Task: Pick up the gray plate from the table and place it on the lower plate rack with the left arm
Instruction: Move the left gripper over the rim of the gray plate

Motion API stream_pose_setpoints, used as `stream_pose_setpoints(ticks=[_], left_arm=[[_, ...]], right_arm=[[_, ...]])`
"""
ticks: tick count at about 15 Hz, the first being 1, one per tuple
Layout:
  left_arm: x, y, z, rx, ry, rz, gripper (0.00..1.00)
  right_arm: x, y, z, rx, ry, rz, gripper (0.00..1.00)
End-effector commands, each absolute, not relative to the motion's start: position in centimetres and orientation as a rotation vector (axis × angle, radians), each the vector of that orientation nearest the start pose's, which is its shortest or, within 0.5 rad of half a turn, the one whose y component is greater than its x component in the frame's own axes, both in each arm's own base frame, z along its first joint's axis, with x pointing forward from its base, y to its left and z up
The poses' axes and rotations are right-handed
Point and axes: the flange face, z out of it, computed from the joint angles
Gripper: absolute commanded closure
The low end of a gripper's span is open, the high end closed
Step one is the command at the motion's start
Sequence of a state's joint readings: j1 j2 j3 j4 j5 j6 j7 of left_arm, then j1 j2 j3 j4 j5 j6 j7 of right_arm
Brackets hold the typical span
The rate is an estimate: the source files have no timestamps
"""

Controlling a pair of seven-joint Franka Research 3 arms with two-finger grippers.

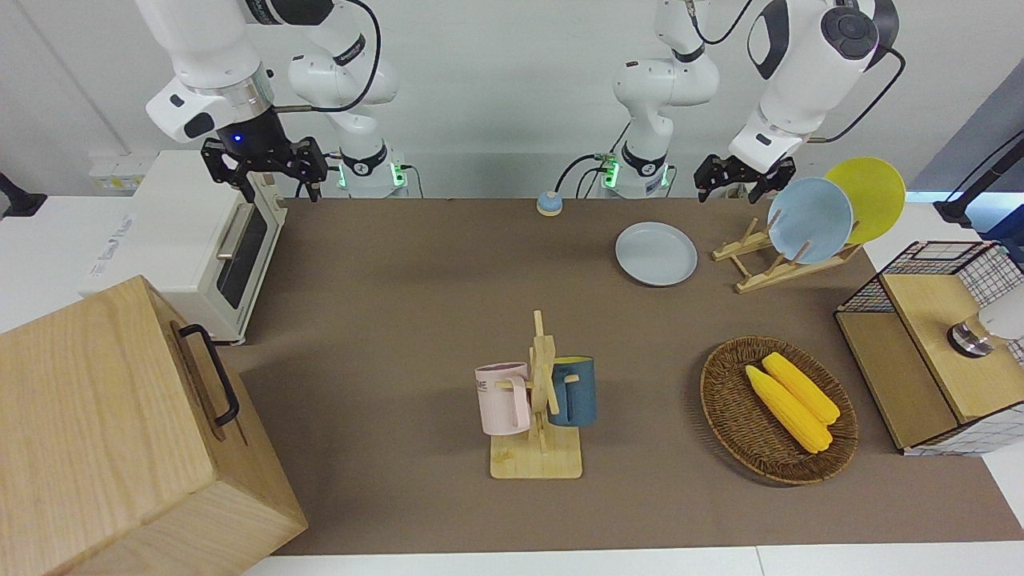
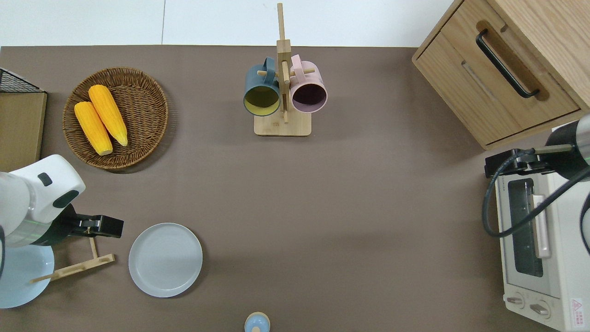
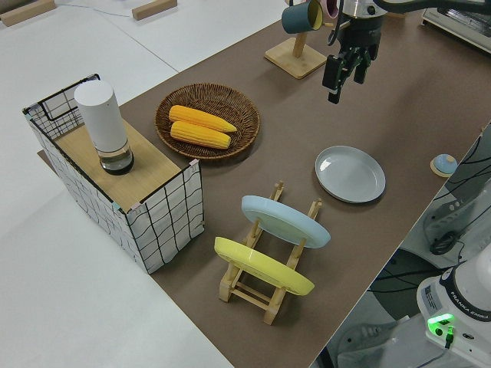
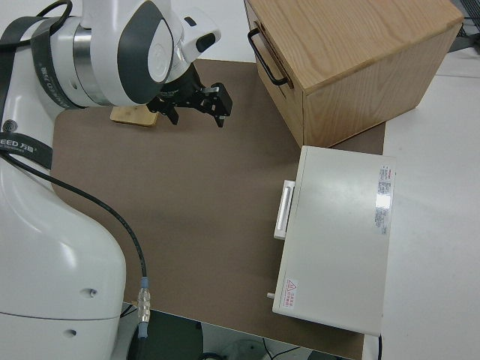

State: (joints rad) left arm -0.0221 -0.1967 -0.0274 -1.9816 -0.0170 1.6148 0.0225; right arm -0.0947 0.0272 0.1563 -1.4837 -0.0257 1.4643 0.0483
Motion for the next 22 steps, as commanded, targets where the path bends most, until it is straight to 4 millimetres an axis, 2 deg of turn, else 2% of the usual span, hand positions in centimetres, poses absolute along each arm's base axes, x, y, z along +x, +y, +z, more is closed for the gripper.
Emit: stream_pose_setpoints(ticks=[1, 3, 7, 9, 15, 19, 22], left_arm=[[45.8, -3.6, 50.6, -3.124, 0.144, 0.226, 0.0], [45.1, -3.7, 48.5, -3.123, 0.152, 0.216, 0.0], [43.9, -3.6, 45.5, -3.122, 0.164, 0.202, 0.0], [43.3, -3.4, 42.8, -3.123, 0.164, 0.18, 0.0], [42.1, -3.4, 40.2, -3.122, 0.235, 0.159, 0.0], [42.4, -3.9, 39.7, -3.114, 0.262, 0.137, 0.0], [42.6, -4.6, 37.8, -3.109, 0.305, 0.118, 0.0]], right_arm=[[55.1, 3.1, 64.4, -3.162, -0.014, 0.063, 0.017], [55.1, 3.1, 64.4, -3.162, -0.014, 0.063, 0.017], [55.1, 3.1, 64.4, -3.162, -0.014, 0.063, 0.017], [55.1, 3.1, 64.4, -3.162, -0.014, 0.063, 0.017], [55.1, 3.1, 64.4, -3.162, -0.014, 0.063, 0.017], [55.1, 3.1, 64.4, -3.162, -0.014, 0.063, 0.017], [55.1, 3.1, 64.4, -3.162, -0.014, 0.063, 0.017]])
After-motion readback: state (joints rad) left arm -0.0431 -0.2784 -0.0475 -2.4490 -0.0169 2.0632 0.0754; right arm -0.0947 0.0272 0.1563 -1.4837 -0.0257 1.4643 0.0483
